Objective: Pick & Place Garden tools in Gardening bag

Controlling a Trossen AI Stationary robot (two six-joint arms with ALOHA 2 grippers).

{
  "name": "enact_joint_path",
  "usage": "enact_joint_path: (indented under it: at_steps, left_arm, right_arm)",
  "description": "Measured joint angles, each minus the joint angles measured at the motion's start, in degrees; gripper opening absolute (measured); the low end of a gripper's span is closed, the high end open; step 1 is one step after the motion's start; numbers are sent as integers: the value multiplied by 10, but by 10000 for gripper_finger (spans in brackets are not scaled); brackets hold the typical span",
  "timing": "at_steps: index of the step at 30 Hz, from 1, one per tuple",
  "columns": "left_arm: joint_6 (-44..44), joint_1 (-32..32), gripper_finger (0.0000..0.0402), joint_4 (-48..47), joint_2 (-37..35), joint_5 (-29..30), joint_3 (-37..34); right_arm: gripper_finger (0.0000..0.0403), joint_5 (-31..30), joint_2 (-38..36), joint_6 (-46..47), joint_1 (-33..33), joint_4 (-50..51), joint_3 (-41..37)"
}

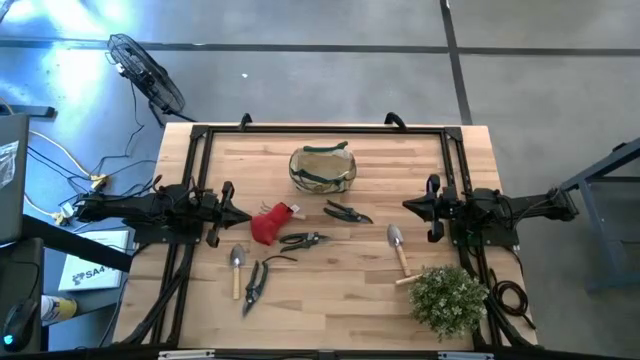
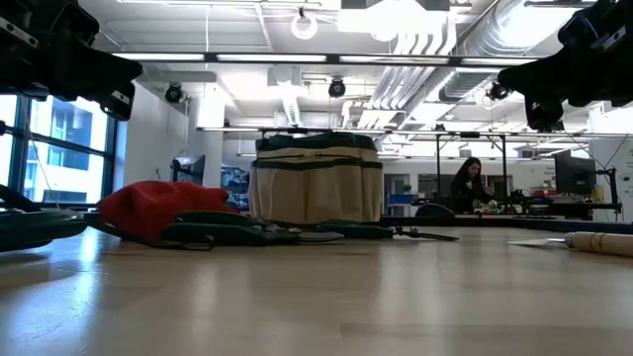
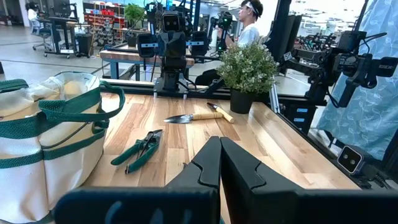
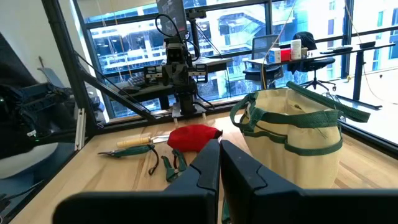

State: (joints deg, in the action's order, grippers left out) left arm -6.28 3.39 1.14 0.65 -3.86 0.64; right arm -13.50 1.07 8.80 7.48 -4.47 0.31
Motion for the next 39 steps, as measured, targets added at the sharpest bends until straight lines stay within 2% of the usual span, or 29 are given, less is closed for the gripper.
enact_joint_path:
  at_steps: [36, 39]
  left_arm:
    - [0, 0, 0, 0, 0, 0, 0]
    - [-4, 0, 0, 6, 0, 16, 0]
  right_arm:
    - [5, 0, 0, 0, 0, 0, 0]
    - [5, 0, 0, 0, 0, 0, 0]
